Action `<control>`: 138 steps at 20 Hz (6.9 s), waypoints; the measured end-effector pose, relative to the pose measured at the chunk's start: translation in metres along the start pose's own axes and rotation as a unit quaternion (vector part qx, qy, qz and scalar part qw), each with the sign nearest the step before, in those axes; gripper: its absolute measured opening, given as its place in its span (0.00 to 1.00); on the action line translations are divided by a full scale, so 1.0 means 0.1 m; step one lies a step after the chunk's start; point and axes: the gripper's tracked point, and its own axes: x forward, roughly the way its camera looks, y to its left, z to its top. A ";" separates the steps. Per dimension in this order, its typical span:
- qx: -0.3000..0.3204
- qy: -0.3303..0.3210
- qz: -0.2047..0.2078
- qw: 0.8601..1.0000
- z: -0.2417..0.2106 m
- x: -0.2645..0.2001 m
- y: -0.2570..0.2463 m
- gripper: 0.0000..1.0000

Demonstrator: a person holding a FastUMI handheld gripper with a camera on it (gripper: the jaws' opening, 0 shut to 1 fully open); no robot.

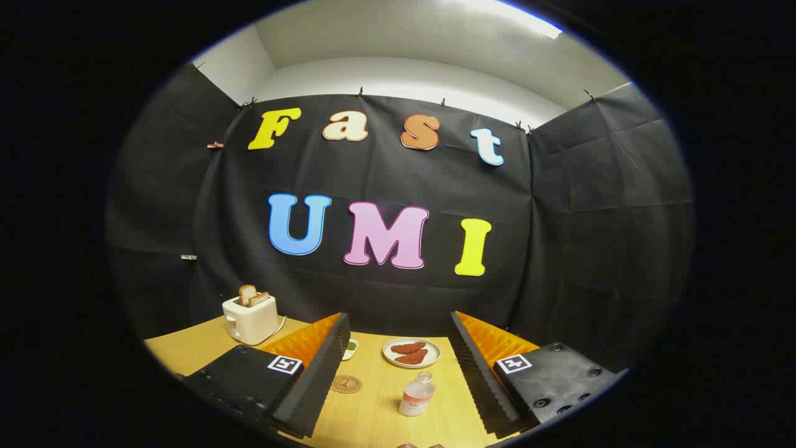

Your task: Take the bottle from table, then pour the juice into the cup, finally place the bottle on the coaster

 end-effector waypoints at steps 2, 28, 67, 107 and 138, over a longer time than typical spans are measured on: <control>0.003 0.005 0.002 1.000 -0.03 0.03 -0.01 0.97; 0.034 0.053 0.022 0.998 -0.60 0.33 -0.23 0.97; 0.037 0.133 0.030 0.990 -3.03 1.31 -0.45 0.98; -0.397 0.098 0.203 0.890 -2.25 1.56 1.20 0.73; -0.698 -0.041 0.284 0.656 -2.72 1.92 2.52 0.73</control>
